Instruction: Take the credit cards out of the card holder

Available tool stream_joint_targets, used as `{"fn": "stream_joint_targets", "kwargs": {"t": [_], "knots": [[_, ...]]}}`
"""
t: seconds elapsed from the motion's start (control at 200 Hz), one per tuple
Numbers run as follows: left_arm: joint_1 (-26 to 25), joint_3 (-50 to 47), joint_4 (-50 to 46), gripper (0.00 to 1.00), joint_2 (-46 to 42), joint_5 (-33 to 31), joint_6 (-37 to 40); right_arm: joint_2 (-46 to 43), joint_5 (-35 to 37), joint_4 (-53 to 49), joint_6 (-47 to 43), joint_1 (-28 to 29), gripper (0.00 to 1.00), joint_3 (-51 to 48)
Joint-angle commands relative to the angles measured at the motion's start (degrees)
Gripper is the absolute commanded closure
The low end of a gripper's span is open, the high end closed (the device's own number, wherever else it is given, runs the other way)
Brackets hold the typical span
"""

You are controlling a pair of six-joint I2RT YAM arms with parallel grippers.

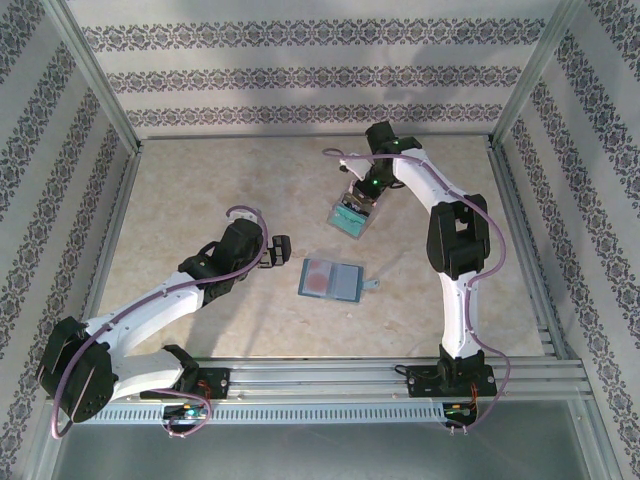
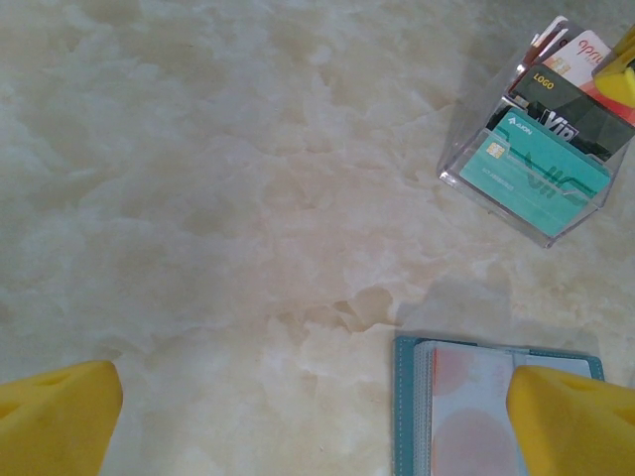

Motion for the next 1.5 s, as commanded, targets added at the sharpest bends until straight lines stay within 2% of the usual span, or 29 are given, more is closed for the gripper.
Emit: {"fn": "stream_joint_targets", "kwargs": {"t": [0.0,0.215,0.44,0.585,0.734,0.804,0.939,1.074,1.144,1.214,1.279,1.499], "knots": [[0.7,0.5,1.8,0.01,0.2,0.4,0.9,-2.3,1.4,-1.9,1.1,0.7,0.8,2.5],[0.7,0.5,2.1,0.01,0.1,0.6,1.0,-4.0,2.7,-1.6,2.4,1.1,0.77,3.2],[0.7,0.4,2.4,0.01,0.0,0.5,1.0,-8.7,3.9,0.9,10.0,1.1,0.66,2.0],[0.7,0.3,2.8,0.01,0.0,0.6,1.1,-13.6,4.2,4.6,16.4,1.7,0.58,-2.5],[0.9,-0.1,3.5,0.01,-0.1,-0.2,0.3,-19.0,6.4,8.2,23.7,3.8,0.56,-9.4],[1.0,-0.6,3.8,0.01,-0.2,-0.8,-0.3,-21.9,8.9,10.2,27.4,5.9,0.55,-13.8],[1.3,-1.6,3.9,0.01,-0.9,-2.8,-1.6,-28.4,15.1,15.5,36.4,11.3,0.48,-25.0],[1.8,-3.4,3.6,0.01,-3.1,-5.5,-3.2,-32.2,15.9,17.1,43.3,16.4,0.45,-32.0],[2.0,-4.6,4.1,0.01,-4.6,-6.8,-3.8,-32.6,16.9,16.3,46.1,19.5,0.46,-34.2],[2.1,-5.8,4.4,0.01,-6.2,-7.7,-4.2,-32.5,21.5,16.4,47.8,23.8,0.44,-36.8],[2.3,-6.7,4.5,0.01,-7.5,-8.2,-4.3,-31.6,23.6,16.5,50.0,27.2,0.34,-38.2],[2.9,-9.5,3.7,0.01,-11.0,-10.0,-5.3,-23.9,27.5,14.2,57.1,34.5,0.31,-36.6]]}}
